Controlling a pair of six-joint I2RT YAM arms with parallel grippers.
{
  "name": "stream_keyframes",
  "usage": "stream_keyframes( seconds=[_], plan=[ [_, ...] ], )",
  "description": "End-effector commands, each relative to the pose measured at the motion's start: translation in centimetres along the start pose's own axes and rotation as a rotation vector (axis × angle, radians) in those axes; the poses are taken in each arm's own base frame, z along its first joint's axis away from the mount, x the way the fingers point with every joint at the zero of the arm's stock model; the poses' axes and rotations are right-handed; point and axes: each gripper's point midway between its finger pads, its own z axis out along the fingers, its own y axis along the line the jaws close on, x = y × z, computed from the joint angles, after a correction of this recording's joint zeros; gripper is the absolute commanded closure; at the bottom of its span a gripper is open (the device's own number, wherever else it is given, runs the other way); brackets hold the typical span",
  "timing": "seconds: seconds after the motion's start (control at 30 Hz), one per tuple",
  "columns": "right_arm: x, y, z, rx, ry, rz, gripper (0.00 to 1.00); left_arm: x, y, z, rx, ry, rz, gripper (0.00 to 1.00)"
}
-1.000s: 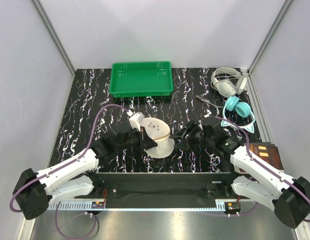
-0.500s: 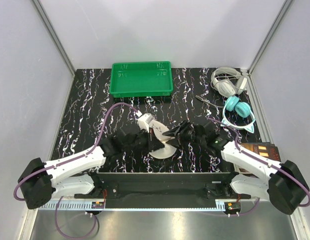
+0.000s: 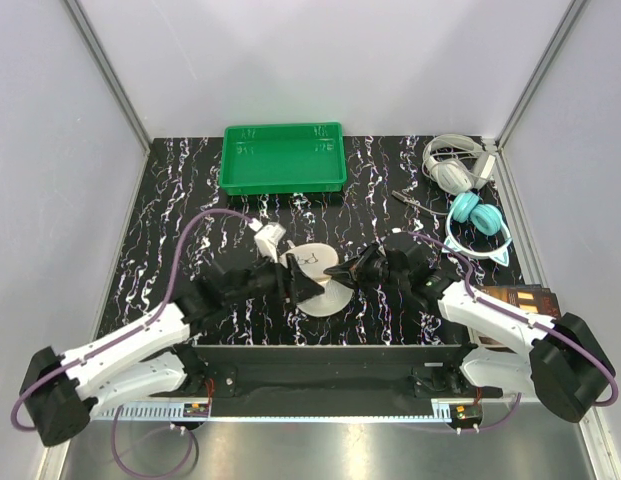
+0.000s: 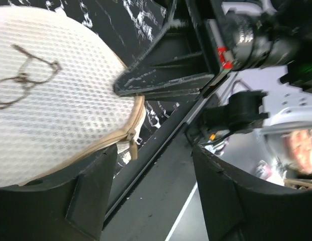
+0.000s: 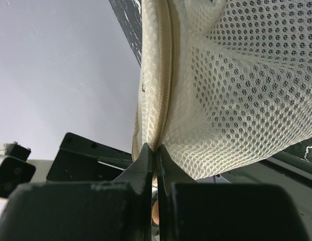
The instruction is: Place the bra in the laundry bag and zip it closed
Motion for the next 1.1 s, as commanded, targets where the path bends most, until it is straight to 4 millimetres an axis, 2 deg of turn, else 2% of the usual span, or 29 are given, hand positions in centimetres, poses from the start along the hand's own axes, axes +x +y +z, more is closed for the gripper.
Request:
stream_keyframes(
  seconds=[0.0, 0.07, 0.17, 0.3, 0.5, 0.6, 0.97, 1.0, 1.07],
  plan=[
    [1.4, 2.3, -0.8, -0.074, 0.053, -0.100, 1.00, -0.5, 0.0, -1.7, 0.036, -0.017, -0.084, 0.31],
    [1.3, 2.3, -0.7, -0.072, 0.050, -0.102, 1.00, -0.2, 0.5, -2.0, 0.009, 0.013, -0.128, 0.31],
    [1.3, 2.4, -0.6, -0.072, 0.048, -0.108, 1.00, 0.2, 0.1, -1.7, 0.022, 0.060, -0.154, 0.39],
    [1.3, 2.5, -0.5, -0.069, 0.051, -0.112, 1.00, 0.8, 0.3, -1.3, 0.021, 0.089, -0.172, 0.58],
    [1.3, 2.1, -0.2, -0.060, 0.055, -0.111, 1.00, 0.4, -0.8, -1.2, 0.057, 0.085, -0.175, 0.58],
    [1.2, 2.3, -0.2, -0.063, 0.051, -0.114, 1.00, 0.2, -0.6, -0.7, 0.046, 0.092, -0.177, 0.59],
    [1.0, 2.0, -0.3, -0.044, 0.038, -0.132, 1.00, -0.5, -1.4, 0.9, 0.043, 0.101, -0.166, 0.75],
    [1.0, 2.1, -0.4, -0.046, 0.036, -0.134, 1.00, -0.3, -0.8, 0.9, 0.008, 0.102, -0.170, 0.88],
    [0.8, 1.7, -0.5, -0.041, 0.021, -0.148, 1.00, -0.6, 0.6, 0.8, -0.067, 0.081, -0.140, 1.00]
  ],
)
